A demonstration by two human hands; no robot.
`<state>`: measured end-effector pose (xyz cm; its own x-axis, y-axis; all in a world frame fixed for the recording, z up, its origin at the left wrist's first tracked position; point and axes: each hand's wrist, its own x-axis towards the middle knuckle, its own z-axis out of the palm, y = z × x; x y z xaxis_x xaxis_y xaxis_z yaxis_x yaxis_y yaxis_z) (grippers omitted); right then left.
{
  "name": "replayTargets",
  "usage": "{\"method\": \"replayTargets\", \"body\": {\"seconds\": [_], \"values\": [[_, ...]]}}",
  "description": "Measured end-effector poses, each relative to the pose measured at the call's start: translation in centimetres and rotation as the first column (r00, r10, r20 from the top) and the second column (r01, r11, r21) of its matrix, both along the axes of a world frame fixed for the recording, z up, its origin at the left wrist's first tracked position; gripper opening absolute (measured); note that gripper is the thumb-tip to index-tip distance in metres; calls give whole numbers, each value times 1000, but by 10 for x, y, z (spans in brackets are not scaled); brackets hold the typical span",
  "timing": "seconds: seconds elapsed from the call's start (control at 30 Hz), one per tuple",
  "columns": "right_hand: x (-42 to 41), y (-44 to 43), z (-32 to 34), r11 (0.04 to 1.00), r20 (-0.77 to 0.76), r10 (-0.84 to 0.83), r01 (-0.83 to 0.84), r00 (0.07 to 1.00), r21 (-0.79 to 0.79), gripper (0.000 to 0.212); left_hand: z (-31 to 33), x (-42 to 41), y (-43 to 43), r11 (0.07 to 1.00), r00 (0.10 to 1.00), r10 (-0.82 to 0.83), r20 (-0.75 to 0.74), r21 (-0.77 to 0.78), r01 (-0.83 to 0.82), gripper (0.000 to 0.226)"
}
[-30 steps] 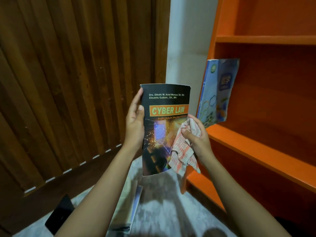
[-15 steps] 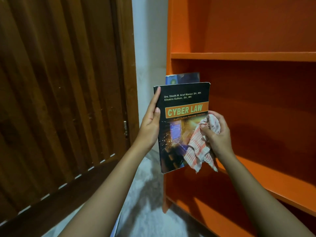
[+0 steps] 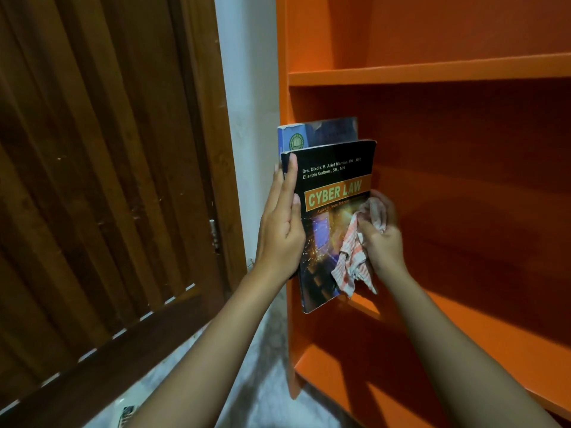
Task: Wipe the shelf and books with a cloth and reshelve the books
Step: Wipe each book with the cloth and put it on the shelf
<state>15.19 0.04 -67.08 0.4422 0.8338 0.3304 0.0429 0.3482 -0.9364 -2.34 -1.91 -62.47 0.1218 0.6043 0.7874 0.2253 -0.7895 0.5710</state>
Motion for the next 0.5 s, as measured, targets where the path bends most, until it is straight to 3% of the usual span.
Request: {"method": "replayTargets", "body": {"seconds": [0.1, 0.27, 0.33, 0.37, 0.4, 0.5], "values": [[3, 7, -1, 998, -77, 4, -10, 997, -65, 19, -2, 3, 11, 997, 998, 58, -33, 61, -56, 51], [1, 21, 3, 999, -22, -29, 30, 999, 33, 31, -1, 14, 27, 986, 990, 122, -66, 127, -113, 52], [-1, 25, 3, 996, -31, -8, 5, 1000, -90, 23, 0, 16, 31, 982, 991, 128, -46, 144, -120, 53], [-2, 27, 3, 992, -32, 4, -8, 999, -123, 34, 1, 17, 32, 980, 992, 125, -34, 161, -118, 54], [-3, 30, 3, 994, -29, 4, -7, 1000, -109, 41, 1, 16, 33, 978, 993, 118, -24, 176, -112, 55], [-14, 31, 13, 996, 30, -60, 58, 998, 66, 35, 2, 12, 37, 975, 991, 132, -16, 184, -127, 57]]}}
